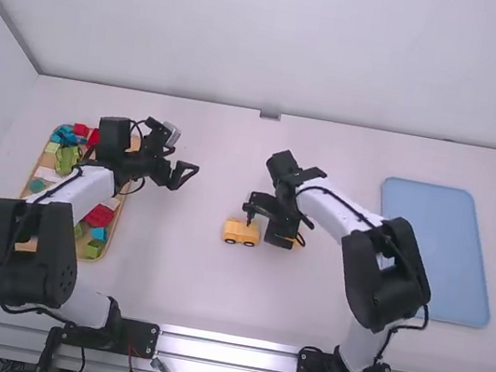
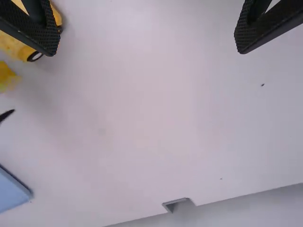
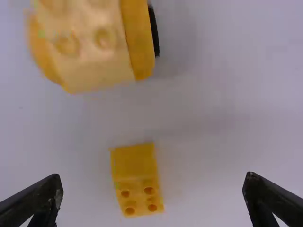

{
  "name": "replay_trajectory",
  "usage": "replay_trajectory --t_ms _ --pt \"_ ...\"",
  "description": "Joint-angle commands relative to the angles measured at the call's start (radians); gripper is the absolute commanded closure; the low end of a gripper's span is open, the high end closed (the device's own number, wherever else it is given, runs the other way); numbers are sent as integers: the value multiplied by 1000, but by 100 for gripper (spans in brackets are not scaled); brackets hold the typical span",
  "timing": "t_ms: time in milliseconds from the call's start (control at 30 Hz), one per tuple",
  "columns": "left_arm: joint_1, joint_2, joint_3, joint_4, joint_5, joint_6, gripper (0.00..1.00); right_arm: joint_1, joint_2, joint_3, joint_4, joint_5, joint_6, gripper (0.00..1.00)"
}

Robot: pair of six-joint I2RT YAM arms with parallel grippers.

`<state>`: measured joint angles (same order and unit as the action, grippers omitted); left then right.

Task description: Assemble lego blocks to make yellow taxi

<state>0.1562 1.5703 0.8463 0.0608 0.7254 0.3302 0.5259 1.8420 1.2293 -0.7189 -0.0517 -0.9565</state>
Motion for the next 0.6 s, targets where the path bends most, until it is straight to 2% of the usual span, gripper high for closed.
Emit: replay_trajectory --t_ms 0,100,267,433,567 --pt "-5 -16 -6 -4 -18 -14 1 -43 -117 12 -3 -148 -29 1" --pt "-6 -16 -21 -3 106 130 1 -113 -182 -13 7 -301 -99 1" --pt "-7 -16 -58 -3 286 347 1 -264 -200 -104 69 -603 -242 1" --pt "-41 -16 -109 -3 360 547 1 -372 -200 -257 254 -779 -249 1" --pt "-92 -16 -143 0 360 650 1 -417 -200 -381 417 -851 -248 1"
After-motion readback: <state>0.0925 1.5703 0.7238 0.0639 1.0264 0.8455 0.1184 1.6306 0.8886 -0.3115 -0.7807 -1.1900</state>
